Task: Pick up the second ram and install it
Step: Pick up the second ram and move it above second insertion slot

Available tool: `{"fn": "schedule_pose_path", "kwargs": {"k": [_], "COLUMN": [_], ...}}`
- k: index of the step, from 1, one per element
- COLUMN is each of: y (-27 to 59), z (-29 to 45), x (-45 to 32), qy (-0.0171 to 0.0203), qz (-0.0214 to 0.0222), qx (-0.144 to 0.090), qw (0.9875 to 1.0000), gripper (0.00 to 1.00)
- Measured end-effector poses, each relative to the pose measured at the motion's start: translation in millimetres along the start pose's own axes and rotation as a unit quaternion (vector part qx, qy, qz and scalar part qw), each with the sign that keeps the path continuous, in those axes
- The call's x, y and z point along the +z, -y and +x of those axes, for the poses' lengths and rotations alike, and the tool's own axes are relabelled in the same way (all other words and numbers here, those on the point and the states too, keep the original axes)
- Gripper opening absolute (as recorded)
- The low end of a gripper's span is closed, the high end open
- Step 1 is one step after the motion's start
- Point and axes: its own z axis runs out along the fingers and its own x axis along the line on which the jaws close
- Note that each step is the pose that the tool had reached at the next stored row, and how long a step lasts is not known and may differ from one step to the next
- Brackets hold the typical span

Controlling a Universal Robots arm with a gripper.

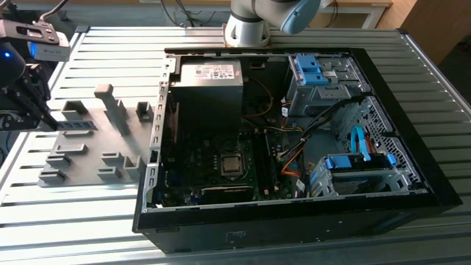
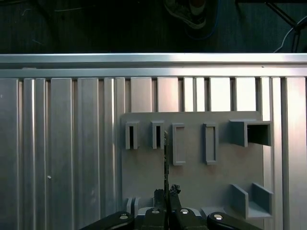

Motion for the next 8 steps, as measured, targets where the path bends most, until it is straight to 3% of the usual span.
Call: {"fn": "schedule_pose_path", "kwargs": {"k": [8], "y": [0.0], "z": [-0.3], "x": [-9.0], "qy": [0.0], "qz": [0.0], "qx": [0.0], "qw": [1.0], "gripper": [0.14]}}
